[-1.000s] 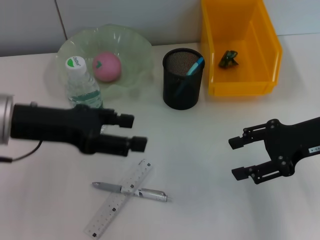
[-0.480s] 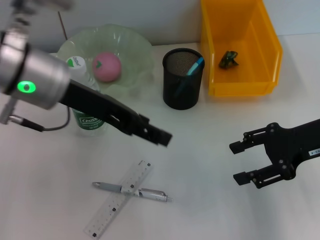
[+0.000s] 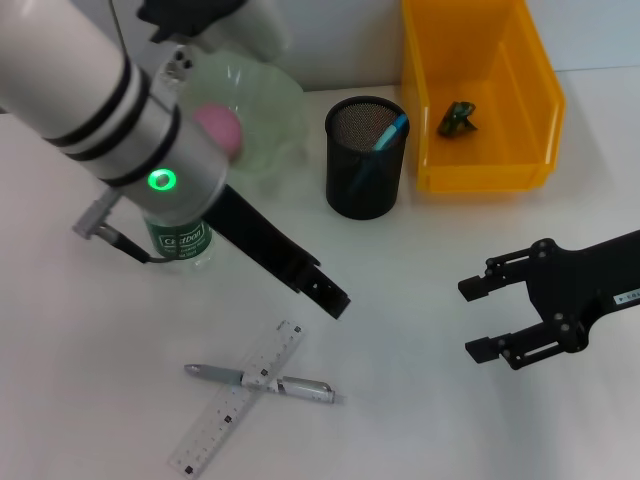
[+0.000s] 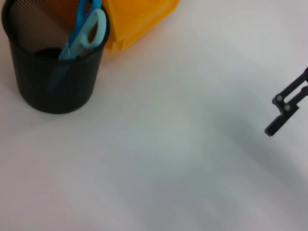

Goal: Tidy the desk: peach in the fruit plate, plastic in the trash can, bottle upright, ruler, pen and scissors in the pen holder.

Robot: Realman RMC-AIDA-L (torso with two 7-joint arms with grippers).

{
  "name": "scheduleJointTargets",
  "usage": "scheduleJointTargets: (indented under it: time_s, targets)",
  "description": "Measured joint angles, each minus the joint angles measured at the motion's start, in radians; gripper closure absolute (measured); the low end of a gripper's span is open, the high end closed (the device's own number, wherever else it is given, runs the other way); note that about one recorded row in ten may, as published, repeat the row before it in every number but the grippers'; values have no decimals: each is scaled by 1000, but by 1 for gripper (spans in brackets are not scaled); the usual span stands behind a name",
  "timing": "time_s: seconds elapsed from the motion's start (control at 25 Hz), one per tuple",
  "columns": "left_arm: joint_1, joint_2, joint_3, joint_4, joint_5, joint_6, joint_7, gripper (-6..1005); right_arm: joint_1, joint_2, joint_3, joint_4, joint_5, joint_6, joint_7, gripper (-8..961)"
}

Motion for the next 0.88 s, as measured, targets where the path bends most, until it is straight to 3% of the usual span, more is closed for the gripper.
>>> scheduleJointTargets:
  time_s: [0.28,0.48,0.64,0.88]
  targets:
    - [-22,-1,31,-41,30,-64,-72,201,17,2,-3,-2,-21,25,-2,215]
    - [-60,-2,45,-172,47,-127,-71,201,31,2,-10,-4,-22,29,-3,215]
    - [-61,-2,61,-179,50,-138,-69,201,40,3,-12,-3,-42,36,-6,215]
    - [-60,-2,86,-202,55,-163,-65,201,63,27,-4,0,-127,51,-13,215]
